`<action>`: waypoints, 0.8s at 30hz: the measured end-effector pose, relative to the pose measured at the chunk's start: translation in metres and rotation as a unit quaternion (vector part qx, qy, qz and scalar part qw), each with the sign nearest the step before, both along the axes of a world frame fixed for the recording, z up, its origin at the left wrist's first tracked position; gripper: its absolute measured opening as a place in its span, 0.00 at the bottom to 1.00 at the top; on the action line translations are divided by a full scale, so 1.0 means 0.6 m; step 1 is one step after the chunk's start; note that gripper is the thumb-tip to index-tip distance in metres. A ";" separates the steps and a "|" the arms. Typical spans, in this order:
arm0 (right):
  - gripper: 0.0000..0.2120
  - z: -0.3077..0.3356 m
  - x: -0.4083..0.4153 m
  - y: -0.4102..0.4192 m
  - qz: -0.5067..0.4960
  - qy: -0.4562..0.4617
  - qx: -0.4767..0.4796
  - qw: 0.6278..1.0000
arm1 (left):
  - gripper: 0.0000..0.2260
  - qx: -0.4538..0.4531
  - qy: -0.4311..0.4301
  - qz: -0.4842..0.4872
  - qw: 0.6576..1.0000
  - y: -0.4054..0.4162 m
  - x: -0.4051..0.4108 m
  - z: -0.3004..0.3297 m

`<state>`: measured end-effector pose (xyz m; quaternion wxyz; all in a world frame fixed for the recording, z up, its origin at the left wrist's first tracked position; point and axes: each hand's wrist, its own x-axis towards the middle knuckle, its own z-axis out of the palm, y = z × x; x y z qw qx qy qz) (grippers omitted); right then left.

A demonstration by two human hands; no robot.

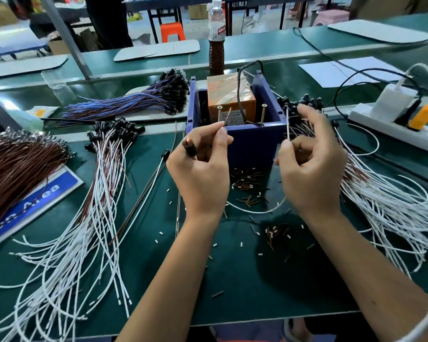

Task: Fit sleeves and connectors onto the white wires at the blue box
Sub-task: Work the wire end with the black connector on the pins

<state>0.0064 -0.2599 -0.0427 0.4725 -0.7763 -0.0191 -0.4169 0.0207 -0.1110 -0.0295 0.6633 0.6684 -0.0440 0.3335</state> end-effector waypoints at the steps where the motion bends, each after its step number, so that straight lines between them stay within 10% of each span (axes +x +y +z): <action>1: 0.23 0.008 -0.002 -0.017 -0.008 0.004 -0.007 1.000 | 0.03 0.000 -0.004 -0.018 1.000 -0.009 -0.005 0.010; 9: 0.17 0.082 -0.032 -0.197 -0.088 0.141 0.044 0.985 | 0.02 0.014 0.038 -0.195 0.980 -0.148 0.001 0.088; 14: 0.25 0.102 -0.060 -0.223 -0.293 0.150 -0.250 0.910 | 0.06 0.047 0.181 -0.253 0.949 -0.242 0.026 0.092; 20: 0.31 0.089 -0.064 -0.206 0.043 0.218 -0.257 0.941 | 0.16 -0.083 0.290 -0.276 0.913 -0.280 0.043 0.107; 24: 0.33 0.077 -0.057 -0.214 0.031 0.196 -0.173 0.965 | 0.21 -0.164 0.338 -0.320 0.870 -0.280 0.042 0.116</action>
